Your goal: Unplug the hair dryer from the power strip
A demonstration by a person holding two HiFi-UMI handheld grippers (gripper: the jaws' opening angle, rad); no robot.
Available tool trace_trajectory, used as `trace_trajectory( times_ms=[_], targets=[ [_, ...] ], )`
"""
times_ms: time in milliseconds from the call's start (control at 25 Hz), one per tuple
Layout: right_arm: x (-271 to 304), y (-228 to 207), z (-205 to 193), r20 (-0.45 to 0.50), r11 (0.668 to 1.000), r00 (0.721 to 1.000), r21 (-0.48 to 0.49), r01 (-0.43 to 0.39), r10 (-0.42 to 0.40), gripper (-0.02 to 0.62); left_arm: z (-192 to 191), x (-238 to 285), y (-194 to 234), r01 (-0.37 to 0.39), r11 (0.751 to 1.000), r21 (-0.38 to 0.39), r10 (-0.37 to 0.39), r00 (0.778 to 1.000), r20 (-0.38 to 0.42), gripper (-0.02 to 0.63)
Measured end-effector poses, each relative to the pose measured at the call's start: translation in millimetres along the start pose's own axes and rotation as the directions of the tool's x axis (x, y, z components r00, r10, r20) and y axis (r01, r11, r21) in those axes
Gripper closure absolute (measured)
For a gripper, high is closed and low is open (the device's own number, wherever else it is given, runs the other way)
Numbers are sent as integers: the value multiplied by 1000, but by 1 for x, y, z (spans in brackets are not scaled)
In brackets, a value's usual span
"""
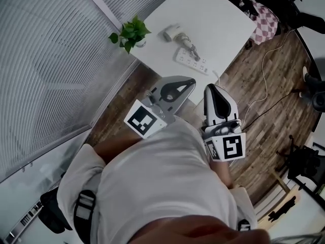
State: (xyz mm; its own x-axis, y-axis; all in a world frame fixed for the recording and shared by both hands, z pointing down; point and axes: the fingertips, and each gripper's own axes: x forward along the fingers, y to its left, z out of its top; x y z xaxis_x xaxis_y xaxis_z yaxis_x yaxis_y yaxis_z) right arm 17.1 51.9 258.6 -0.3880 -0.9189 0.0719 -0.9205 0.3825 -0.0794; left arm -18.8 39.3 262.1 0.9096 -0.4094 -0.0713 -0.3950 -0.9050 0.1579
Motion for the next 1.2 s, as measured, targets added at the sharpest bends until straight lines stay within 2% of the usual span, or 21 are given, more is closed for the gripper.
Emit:
trace_trajectory(
  times_ms=[440, 760, 1200],
  targets=[
    [45, -9, -16, -41, 999, 999, 28, 33, -32, 561, -12, 8, 48, 18, 999, -35, -20, 999, -45, 577],
    [48, -25, -17, -42, 998, 998, 40, 46, -44, 561, -13, 19, 49, 23, 999, -38, -25, 998, -52, 577],
    [49, -61, -11, -37, 1000, 999, 24, 5, -5, 561, -13, 53, 51, -23, 999, -25, 22, 999, -45, 577]
  ],
)
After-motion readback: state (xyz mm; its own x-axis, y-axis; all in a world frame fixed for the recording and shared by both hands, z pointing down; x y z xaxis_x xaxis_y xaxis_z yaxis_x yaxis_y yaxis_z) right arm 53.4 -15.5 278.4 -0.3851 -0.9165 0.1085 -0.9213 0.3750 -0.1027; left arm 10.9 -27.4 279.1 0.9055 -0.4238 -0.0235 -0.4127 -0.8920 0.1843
